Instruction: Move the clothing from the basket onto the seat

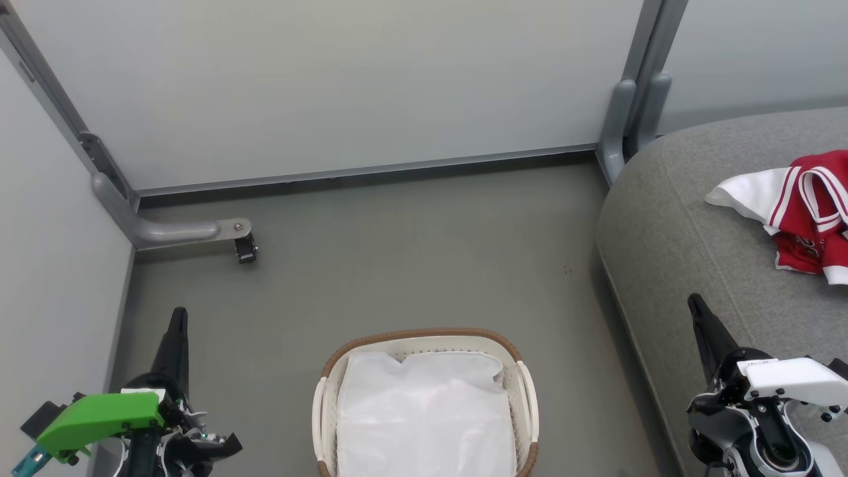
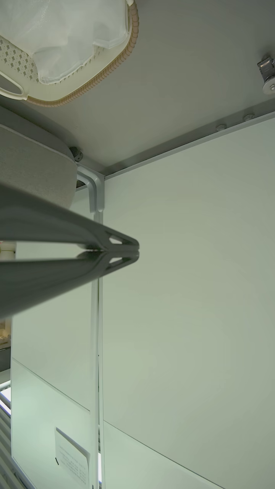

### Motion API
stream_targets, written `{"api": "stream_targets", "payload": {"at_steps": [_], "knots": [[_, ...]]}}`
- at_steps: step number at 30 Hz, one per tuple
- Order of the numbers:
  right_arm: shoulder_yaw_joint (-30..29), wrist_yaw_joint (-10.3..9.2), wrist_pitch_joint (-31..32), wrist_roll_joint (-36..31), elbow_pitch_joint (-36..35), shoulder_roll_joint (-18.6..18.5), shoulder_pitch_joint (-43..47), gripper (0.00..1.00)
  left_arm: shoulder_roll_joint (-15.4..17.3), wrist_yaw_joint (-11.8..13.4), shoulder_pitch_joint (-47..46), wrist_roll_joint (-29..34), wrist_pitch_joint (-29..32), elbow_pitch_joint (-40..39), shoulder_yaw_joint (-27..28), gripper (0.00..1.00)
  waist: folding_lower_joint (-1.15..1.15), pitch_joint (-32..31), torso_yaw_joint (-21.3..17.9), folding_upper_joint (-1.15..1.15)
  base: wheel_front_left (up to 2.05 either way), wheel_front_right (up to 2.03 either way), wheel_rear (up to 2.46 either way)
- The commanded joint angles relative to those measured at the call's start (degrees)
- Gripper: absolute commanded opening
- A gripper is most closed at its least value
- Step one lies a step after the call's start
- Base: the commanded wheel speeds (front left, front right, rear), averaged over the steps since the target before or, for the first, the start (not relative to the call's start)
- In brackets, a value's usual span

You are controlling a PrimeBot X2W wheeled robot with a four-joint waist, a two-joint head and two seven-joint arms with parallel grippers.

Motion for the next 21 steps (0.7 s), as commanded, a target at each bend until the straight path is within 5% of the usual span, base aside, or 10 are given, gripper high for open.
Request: {"api": "stream_targets", "payload": {"at_steps": [1, 21], "knots": [[-0.1, -0.02, 0.2, 0.2, -0.2, -0.4, 0.6, 0.0, 0.4, -0.3, -0.6, -0.2, 0.2, -0.1, 0.1, 0.0, 0.0, 0.0, 0.0, 0.0, 0.0, 0.0, 0.0], [-0.1, -0.02, 0.2, 0.2, -0.2, -0.4, 0.6, 0.0, 0.4, -0.3, -0.6, -0.2, 0.2, -0.1, 0.1, 0.0, 0.0, 0.0, 0.0, 0.0, 0.0, 0.0, 0.0]]}}
